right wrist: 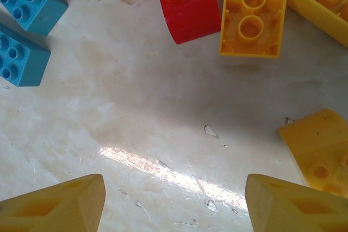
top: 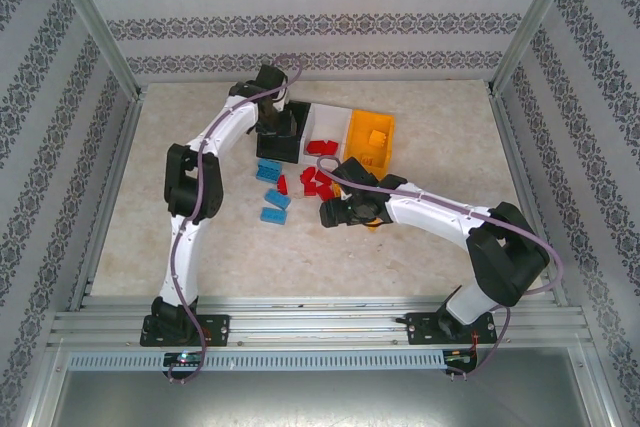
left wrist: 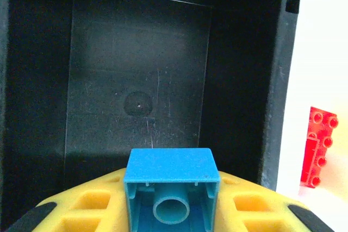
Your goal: Sort the legos into containers by color
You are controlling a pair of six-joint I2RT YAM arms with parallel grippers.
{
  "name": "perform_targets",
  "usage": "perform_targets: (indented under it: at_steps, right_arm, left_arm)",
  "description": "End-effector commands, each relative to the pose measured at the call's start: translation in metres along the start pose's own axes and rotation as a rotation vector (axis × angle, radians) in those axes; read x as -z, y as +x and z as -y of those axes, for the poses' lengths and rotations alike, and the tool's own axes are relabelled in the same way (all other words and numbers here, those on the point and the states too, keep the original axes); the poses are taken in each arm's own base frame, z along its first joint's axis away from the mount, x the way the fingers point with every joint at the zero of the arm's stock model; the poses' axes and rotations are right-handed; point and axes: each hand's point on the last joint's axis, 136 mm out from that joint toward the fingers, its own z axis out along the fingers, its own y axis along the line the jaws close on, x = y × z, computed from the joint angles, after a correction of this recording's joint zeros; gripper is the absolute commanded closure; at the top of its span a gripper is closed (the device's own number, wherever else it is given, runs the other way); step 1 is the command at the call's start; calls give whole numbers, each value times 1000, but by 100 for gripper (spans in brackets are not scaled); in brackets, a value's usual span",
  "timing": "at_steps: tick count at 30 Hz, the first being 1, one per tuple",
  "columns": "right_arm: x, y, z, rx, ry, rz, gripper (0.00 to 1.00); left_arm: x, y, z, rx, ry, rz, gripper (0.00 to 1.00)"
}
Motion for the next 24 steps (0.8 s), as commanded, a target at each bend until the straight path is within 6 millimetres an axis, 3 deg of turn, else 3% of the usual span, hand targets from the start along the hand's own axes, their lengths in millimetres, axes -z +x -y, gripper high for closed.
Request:
perform_targets:
  at_steps: [1, 3, 6, 11, 19, 24]
  right_arm:
    - [-1, 9, 2, -17, 10, -10, 31]
    - [1, 13, 1, -20, 9, -9, 31]
    - [6, 20, 0, -21, 14, -5, 31]
    - [15, 32, 0, -23, 35, 1, 31]
    - [32, 45, -9, -34, 36, 36, 31]
    - [47, 55, -15, -32, 27, 63, 30]
  left_arm:
    - [5, 0, -7, -25, -35, -21, 67]
    - [2, 0, -9, -30, -38, -24, 63]
    - [0, 2, -9, -30, -41, -32, 49]
    - [12, 3, -5, -17, -19, -18, 41]
    - [73, 11, 12, -10, 61, 70, 34]
    - [124, 42, 23, -1, 127, 116, 28]
